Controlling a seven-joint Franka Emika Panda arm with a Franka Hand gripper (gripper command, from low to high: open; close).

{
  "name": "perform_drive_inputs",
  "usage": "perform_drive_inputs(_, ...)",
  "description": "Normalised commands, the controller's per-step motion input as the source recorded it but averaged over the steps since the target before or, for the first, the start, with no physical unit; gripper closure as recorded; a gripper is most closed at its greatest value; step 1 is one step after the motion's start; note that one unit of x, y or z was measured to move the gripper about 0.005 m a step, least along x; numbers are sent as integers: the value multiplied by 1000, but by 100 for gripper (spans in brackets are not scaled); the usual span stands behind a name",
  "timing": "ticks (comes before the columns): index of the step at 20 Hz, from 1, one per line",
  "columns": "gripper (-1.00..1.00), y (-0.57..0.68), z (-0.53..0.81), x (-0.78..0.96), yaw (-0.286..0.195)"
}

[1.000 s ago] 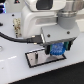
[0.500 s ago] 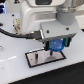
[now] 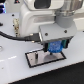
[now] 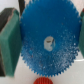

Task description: Insert the blue gear onto the right peg, followed by the red gear

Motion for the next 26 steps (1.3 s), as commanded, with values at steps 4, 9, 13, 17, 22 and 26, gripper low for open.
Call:
perform_drive_inputs(4,100,-240,74,177,0)
perform_drive_inputs(9,100,-174,109,146,0)
perform_drive_inputs(13,100,-119,0,98,0)
perform_drive_inputs(17,100,-152,19,100,0)
perform_drive_inputs(22,100,-340,50,80,0)
perform_drive_inputs(26,100,-94,46,114,0)
